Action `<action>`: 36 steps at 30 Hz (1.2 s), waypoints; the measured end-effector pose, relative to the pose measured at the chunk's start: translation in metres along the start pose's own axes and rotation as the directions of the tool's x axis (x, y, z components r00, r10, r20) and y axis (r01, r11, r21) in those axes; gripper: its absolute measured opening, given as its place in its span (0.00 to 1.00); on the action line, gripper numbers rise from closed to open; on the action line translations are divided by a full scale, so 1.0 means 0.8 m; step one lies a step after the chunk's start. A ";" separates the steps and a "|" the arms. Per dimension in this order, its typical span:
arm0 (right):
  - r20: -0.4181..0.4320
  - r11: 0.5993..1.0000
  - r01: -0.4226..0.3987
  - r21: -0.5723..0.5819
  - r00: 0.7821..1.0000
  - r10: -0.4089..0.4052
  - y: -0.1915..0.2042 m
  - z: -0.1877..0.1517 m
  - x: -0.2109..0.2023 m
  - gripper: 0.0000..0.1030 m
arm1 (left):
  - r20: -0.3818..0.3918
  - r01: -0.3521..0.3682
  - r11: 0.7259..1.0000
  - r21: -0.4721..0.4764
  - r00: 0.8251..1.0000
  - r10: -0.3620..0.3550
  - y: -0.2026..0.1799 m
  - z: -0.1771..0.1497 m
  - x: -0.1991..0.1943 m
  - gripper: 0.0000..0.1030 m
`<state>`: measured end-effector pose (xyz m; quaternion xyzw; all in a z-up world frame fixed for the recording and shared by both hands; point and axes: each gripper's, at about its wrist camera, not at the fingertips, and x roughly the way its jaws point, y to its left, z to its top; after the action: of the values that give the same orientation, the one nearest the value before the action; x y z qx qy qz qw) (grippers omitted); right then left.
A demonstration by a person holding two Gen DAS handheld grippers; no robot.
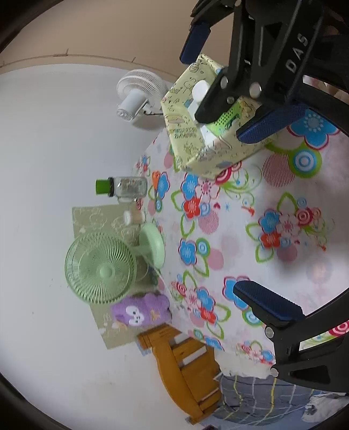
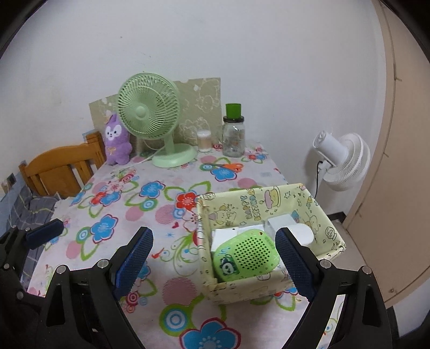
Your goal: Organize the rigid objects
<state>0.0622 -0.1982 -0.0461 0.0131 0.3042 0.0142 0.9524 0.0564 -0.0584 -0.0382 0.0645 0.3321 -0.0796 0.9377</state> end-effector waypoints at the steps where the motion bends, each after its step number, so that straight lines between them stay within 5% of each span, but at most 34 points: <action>1: 0.005 1.000 0.003 -0.003 1.000 -0.003 0.002 0.000 -0.003 0.94 | 0.004 -0.006 1.000 -0.006 1.000 0.006 0.005 -0.001 -0.004 1.00; 20: 0.076 1.000 0.004 0.019 0.997 -0.005 0.027 -0.004 -0.058 0.98 | 0.107 -0.101 0.993 -0.063 0.988 0.107 0.063 -0.023 -0.072 1.00; 36: 0.091 0.999 0.033 -0.016 0.995 -0.032 0.041 -0.009 -0.065 0.98 | 0.095 -0.067 0.990 -0.126 0.992 0.079 0.082 -0.028 -0.074 1.00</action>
<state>0.0150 -0.1668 -0.0207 0.0003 0.2609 0.0008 0.9654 0.0099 0.0162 -0.0138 0.0150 0.2866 -0.0277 0.9575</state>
